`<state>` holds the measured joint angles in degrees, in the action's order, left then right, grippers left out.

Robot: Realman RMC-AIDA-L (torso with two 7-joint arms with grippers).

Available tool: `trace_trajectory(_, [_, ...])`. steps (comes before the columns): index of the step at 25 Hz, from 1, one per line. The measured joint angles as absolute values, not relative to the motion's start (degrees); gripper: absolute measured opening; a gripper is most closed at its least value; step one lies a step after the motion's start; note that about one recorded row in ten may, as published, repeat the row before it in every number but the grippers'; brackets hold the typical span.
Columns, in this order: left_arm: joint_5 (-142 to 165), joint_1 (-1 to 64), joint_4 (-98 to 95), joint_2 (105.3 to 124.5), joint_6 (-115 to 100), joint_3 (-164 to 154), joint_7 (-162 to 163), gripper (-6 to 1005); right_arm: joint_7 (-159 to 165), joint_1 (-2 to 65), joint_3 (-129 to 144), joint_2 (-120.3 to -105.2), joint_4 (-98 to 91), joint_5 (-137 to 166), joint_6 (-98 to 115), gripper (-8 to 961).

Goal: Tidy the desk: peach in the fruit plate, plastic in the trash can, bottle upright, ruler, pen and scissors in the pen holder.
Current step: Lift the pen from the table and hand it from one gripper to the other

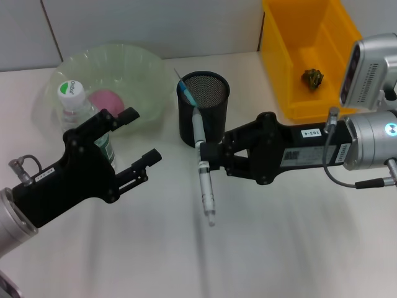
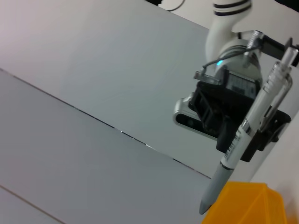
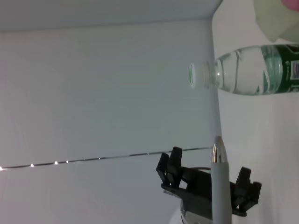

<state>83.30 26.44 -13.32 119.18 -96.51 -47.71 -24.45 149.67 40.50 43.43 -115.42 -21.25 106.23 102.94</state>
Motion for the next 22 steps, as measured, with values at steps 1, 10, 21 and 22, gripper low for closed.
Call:
trace_trajectory(1, [83.3, 26.51, -12.96, 119.18, -96.47, -47.71, -25.67, 611, 149.67, 40.85, 44.14, -115.35, -21.31, 106.24, 102.89, 124])
trace_trajectory(10, [83.3, 27.17, -11.1, 119.17, -96.75, -47.72, -31.42, 610, 149.78, 42.21, 45.53, -115.34, -21.36, 106.26, 102.62, 124])
trace_trajectory(21, [83.32, 29.08, -6.9, 119.18, -96.6, -47.53, -40.66, 608, 149.84, 43.23, 47.03, -115.29, -21.05, 106.35, 102.04, 123])
trace_trajectory(22, [83.32, 29.23, -6.35, 119.18, -96.59, -47.45, -41.54, 608, 149.84, 43.23, 47.03, -115.29, -21.05, 106.35, 102.04, 123])
